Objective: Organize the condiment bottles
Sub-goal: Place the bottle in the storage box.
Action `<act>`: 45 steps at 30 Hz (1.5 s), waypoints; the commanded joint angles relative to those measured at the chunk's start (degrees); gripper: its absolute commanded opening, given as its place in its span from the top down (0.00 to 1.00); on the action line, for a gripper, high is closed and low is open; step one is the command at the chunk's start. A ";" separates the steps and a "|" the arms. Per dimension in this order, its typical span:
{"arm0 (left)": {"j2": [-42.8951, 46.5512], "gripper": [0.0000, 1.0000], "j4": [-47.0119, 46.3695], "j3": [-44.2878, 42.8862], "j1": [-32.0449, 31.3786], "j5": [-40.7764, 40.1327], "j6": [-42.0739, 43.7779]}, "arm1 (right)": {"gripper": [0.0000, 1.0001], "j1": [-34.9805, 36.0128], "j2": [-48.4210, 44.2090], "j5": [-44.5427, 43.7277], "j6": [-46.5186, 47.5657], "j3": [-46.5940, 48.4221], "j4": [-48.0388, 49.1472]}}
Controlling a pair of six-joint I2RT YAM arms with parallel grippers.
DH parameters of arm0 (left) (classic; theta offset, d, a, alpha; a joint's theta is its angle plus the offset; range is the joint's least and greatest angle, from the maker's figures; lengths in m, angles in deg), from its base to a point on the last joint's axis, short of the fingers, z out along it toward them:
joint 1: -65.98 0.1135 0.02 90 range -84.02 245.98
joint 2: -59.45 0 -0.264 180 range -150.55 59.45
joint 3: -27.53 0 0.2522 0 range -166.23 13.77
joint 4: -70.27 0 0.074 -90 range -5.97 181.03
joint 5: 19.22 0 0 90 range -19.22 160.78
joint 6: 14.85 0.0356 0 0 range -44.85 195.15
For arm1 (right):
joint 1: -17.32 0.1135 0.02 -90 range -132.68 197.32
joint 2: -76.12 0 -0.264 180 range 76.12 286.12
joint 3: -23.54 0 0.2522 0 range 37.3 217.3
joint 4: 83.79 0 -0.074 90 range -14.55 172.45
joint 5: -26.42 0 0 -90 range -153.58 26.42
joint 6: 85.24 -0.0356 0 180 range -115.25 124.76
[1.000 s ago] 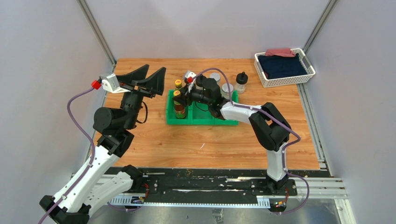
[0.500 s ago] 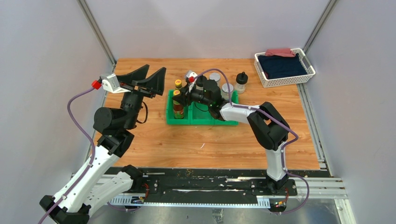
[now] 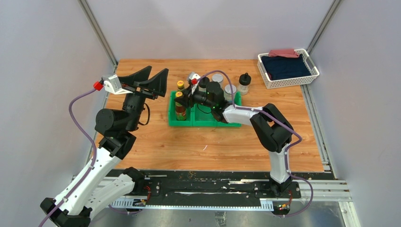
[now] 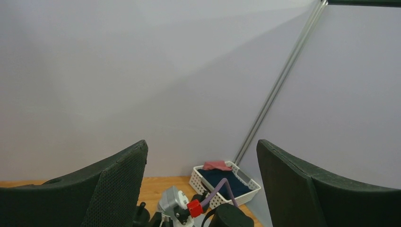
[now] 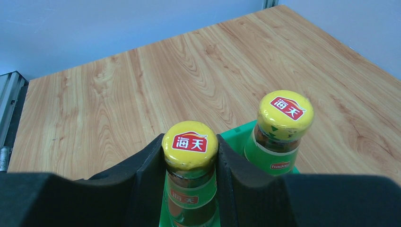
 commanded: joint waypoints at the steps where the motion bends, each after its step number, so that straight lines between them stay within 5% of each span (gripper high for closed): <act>1: -0.03 0.12 -1.25 0.32 0.15 0.52 -0.26 | 0.75 -0.16 -0.47 -0.64 0.86 -1.26 0.63; 6: -0.07 0.12 -1.23 0.15 0.11 0.62 -0.24 | 0.58 -0.08 -0.66 -0.51 0.99 -1.16 0.40; 17: -0.30 0.12 -1.17 -0.25 0.12 0.80 -0.17 | 0.43 0.44 -1.08 0.34 1.73 -0.80 -0.59; 45: -0.20 0.12 -1.17 -0.55 0.11 0.71 -0.17 | 0.33 1.59 -3.49 1.62 3.94 0.51 -3.35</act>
